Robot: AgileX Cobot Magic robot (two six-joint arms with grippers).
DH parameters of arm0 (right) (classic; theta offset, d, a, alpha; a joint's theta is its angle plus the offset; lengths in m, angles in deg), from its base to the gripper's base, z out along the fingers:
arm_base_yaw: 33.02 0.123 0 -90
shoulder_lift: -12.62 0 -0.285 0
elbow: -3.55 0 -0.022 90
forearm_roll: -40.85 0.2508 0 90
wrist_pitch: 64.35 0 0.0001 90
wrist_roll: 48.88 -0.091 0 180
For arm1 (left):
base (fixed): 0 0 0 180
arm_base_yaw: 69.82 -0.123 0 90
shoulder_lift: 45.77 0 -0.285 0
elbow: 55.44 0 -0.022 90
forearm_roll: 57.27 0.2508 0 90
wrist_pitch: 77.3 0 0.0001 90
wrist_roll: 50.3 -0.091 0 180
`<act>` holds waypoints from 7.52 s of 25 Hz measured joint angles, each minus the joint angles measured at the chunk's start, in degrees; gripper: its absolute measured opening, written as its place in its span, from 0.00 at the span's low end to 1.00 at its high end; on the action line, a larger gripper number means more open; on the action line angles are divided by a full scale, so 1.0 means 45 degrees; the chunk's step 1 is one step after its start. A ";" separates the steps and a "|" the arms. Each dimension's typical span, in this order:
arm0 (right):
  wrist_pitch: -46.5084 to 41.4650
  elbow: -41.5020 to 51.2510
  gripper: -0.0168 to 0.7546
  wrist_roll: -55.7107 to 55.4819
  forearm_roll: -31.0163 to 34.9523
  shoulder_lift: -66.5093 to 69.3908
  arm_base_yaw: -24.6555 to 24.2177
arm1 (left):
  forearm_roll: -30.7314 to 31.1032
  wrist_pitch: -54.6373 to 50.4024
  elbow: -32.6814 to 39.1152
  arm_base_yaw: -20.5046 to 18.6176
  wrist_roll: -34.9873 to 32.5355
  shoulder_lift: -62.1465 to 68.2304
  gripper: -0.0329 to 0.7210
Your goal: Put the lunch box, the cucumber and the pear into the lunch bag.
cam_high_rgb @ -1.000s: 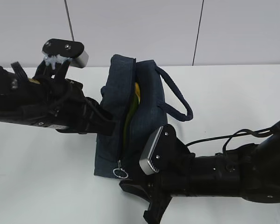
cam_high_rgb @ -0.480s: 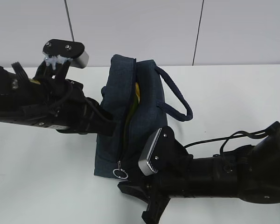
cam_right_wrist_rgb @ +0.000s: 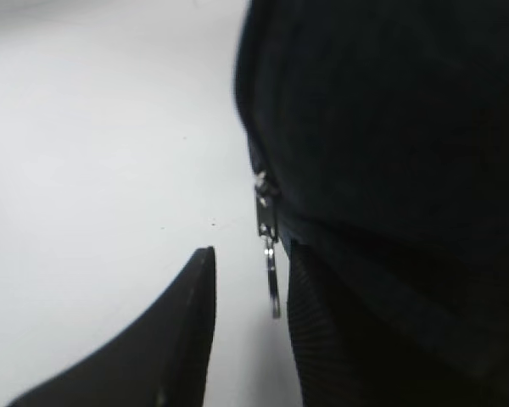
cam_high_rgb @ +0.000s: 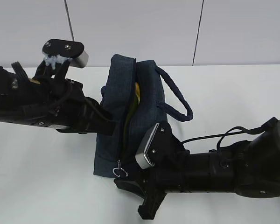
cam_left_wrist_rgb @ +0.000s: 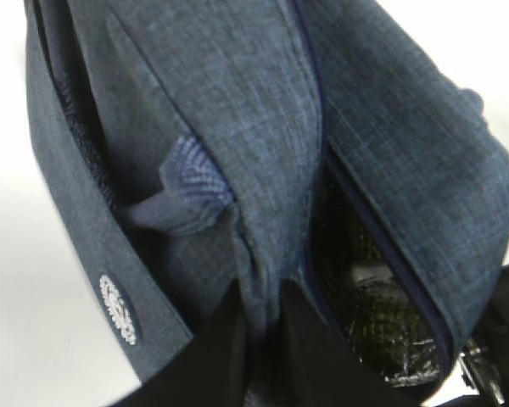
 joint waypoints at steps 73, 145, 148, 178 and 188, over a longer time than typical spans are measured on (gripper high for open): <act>-0.0627 -0.0248 0.02 -0.3004 -0.2829 -0.2033 0.0000 | 0.0000 0.0341 -0.0010 0.0000 0.0000 0.0010 0.05; -0.5510 -0.1139 0.02 -0.4604 -0.4059 -0.6570 0.0027 | 0.0094 0.0268 -0.0263 0.0082 0.0024 0.0476 0.05; -0.5281 -0.1189 0.02 -0.5849 -0.5132 -0.6640 0.0027 | 0.0061 0.0252 -0.0239 0.0082 0.0024 0.0245 0.05; -0.4195 -0.1260 0.02 -0.8311 -0.7040 -0.6719 0.0004 | 0.0352 -0.2853 -0.0129 0.0030 0.0001 -0.1159 0.58; -0.4185 -0.1260 0.02 -0.8286 -0.7040 -0.7450 0.0004 | 0.0532 -0.2945 -0.0129 0.0030 0.0001 -0.1159 0.50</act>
